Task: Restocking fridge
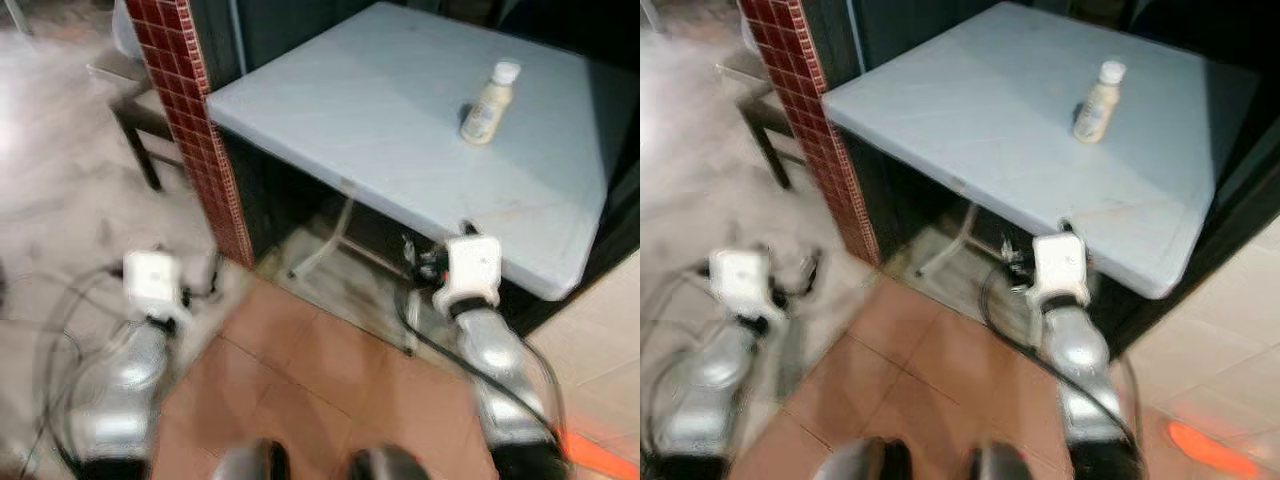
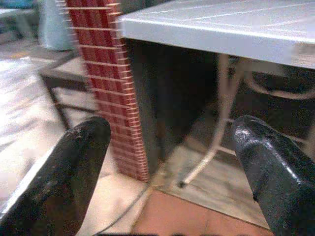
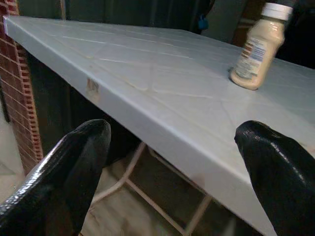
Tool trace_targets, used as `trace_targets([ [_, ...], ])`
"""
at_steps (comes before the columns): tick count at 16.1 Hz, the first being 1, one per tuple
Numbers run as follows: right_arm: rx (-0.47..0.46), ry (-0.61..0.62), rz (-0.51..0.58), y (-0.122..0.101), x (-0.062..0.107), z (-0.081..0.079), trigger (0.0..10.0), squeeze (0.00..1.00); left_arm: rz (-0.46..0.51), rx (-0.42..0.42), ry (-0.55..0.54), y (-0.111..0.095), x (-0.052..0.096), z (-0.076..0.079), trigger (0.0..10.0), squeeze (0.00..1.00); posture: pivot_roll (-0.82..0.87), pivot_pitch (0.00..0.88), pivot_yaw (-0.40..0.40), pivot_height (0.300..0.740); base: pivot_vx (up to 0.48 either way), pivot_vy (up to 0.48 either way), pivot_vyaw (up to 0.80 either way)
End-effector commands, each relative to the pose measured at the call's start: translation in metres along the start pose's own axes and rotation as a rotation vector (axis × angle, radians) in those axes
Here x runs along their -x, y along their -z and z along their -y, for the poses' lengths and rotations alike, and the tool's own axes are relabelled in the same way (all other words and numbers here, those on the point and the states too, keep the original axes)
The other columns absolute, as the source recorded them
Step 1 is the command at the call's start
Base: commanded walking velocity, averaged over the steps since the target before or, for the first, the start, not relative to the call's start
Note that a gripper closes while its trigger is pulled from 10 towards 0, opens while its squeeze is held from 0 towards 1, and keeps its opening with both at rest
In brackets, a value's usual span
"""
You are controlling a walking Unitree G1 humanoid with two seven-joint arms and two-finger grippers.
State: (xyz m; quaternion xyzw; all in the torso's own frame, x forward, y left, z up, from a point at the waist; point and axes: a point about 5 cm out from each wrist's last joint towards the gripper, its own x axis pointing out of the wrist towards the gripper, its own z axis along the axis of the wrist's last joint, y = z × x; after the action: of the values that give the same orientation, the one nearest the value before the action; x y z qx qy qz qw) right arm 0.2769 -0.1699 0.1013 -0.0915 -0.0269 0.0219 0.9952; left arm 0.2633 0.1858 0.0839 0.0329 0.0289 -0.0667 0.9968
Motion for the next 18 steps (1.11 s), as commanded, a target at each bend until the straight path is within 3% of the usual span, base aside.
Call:
trace_targets([
  [1,-0.003,0.011,0.003,-0.002,-0.001,0.000,10.0,0.00,0.016,-0.019,-0.012,-0.006,-0.001,-0.003,10.0,0.00,0.00,0.030,0.003,0.740,0.000,0.000,-0.80],
  [5,-0.021,-0.005,0.008,-0.002,0.000,-0.007,10.0,0.00,0.015,-0.029,-0.059,-0.001,0.009,-0.002,10.0,0.00,0.00,0.027,0.029,0.740,0.000,0.000,-0.20],
  [8,-0.022,0.013,0.003,-0.001,0.001,-0.003,10.0,0.00,0.010,-0.016,-0.069,0.002,0.013,0.003,10.0,0.00,-0.01,0.011,0.033,0.740,0.000,0.000,0.00],
  [18,-0.010,0.025,0.003,0.000,0.001,-0.001,10.0,0.00,0.017,-0.018,-0.051,0.002,0.008,0.007,10.0,0.00,-0.02,0.000,0.044,0.740,0.000,0.000,0.00],
])
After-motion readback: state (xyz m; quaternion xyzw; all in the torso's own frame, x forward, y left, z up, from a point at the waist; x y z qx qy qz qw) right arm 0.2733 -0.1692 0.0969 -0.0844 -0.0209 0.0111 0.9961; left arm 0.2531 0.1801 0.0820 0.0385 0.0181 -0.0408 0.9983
